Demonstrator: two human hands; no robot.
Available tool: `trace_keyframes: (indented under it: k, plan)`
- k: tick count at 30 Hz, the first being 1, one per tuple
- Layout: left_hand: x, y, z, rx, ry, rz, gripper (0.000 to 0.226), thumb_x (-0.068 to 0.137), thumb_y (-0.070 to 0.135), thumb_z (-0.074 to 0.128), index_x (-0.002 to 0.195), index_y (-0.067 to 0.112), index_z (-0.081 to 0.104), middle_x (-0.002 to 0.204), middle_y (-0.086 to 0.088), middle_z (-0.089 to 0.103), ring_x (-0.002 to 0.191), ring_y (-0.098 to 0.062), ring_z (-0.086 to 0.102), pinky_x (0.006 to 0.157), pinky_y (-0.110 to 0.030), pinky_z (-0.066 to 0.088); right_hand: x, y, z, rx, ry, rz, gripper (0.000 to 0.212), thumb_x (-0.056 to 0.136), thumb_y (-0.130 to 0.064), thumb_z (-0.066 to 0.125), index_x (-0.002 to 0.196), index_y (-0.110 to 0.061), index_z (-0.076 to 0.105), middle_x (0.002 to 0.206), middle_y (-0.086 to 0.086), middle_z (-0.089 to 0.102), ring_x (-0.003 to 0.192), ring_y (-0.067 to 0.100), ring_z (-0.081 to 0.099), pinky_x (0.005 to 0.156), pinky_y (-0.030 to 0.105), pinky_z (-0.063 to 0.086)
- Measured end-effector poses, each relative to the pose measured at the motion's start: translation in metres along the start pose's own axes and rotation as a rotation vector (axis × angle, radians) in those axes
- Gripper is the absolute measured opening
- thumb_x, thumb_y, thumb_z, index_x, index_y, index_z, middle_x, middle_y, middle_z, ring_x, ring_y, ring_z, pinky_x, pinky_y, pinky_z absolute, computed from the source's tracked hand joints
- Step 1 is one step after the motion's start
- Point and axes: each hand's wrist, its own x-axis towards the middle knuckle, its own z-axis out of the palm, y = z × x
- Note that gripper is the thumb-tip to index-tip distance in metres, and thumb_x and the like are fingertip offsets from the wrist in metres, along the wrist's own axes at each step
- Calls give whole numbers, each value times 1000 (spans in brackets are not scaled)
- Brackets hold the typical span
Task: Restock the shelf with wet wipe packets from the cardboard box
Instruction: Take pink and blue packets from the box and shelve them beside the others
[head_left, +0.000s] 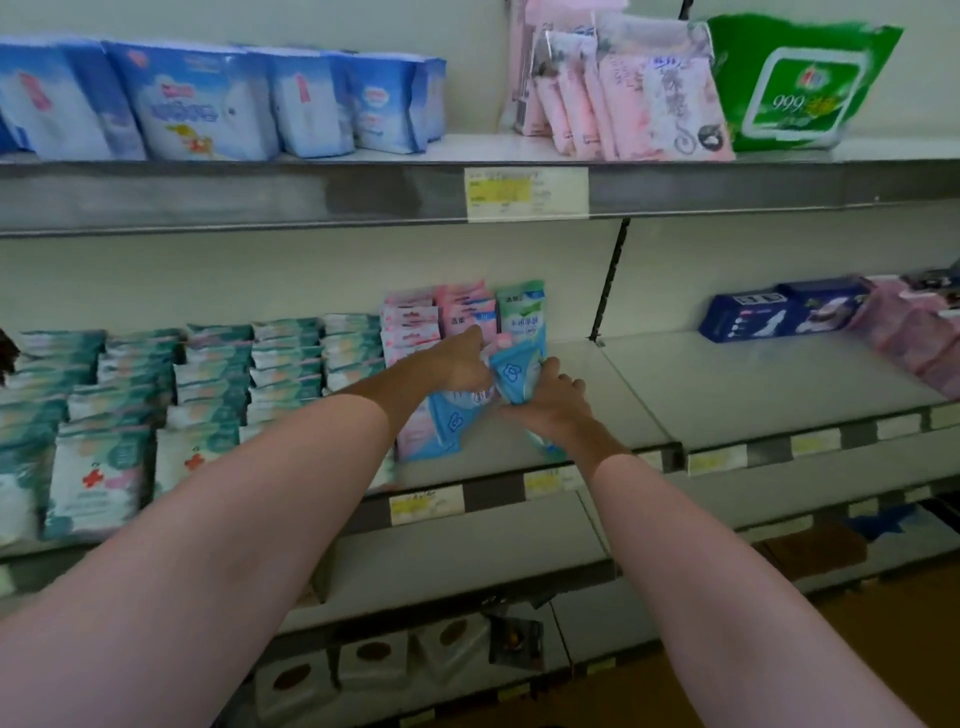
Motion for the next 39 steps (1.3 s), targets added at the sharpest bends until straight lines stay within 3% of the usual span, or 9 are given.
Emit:
trace_keyframes:
  k: [3,7,10,14,19,22,27,32,39]
  plan:
    - [12,14,5,-40,31,-65,73,90,13,62,149,7,20,138,-12,45,107,-24,52,67,-28,42,25,15,-6,14,-58,-60,106,68,-61,75,147,-16,20,132,12,47,128,34,36,94,42,40]
    - [21,24,16,-44,61,-138,71,89,7,62,145,10,19,95,-4,49,71,-17,53,47,-26,39,50,33,-12,-25,-115,-75,106,69,-63,72,148,-16,20,136,12,45,131,34,34,102,47,41]
    - [27,30,22,-38,70,-175,79,87,3,62,148,14,14,120,-13,55,85,-22,60,54,-29,46,61,37,-17,-109,-82,-69,100,69,-68,70,143,-13,31,135,11,47,131,33,37,104,47,39]
    - [34,40,23,8,71,-207,78,84,3,63,147,15,19,108,-13,56,85,-23,59,54,-28,45,78,37,-21,-170,12,-119,93,68,-71,70,134,-13,39,129,9,52,124,30,41,95,41,42]
    - [42,46,21,19,82,-252,94,84,0,62,155,22,4,110,-11,53,76,-20,58,50,-28,45,95,34,-25,-37,0,-116,90,67,-60,80,130,-16,34,123,7,57,116,30,50,79,38,44]
    - [49,46,19,17,92,-274,95,84,0,63,156,21,3,112,-12,54,77,-19,58,50,-27,45,103,37,-25,37,8,-88,93,64,-59,84,128,-17,32,120,8,58,112,29,53,79,38,44]
    - [56,48,18,30,86,-303,94,83,0,65,154,22,7,94,-5,53,77,-18,59,49,-26,44,114,32,-34,187,19,-88,110,50,-70,87,129,-16,32,124,9,54,118,31,49,89,43,47]
    - [62,47,16,32,70,-303,100,82,0,65,156,24,2,125,-12,55,91,-21,61,62,-30,54,125,26,-42,269,-28,-120,113,55,-55,92,138,-14,28,129,10,48,123,32,44,94,46,45]
    - [61,48,18,28,72,-296,98,84,-1,63,156,22,1,126,-13,53,94,-23,61,64,-31,53,129,52,-35,313,-201,-90,88,64,-19,93,126,-23,30,119,6,61,115,31,59,83,48,57]
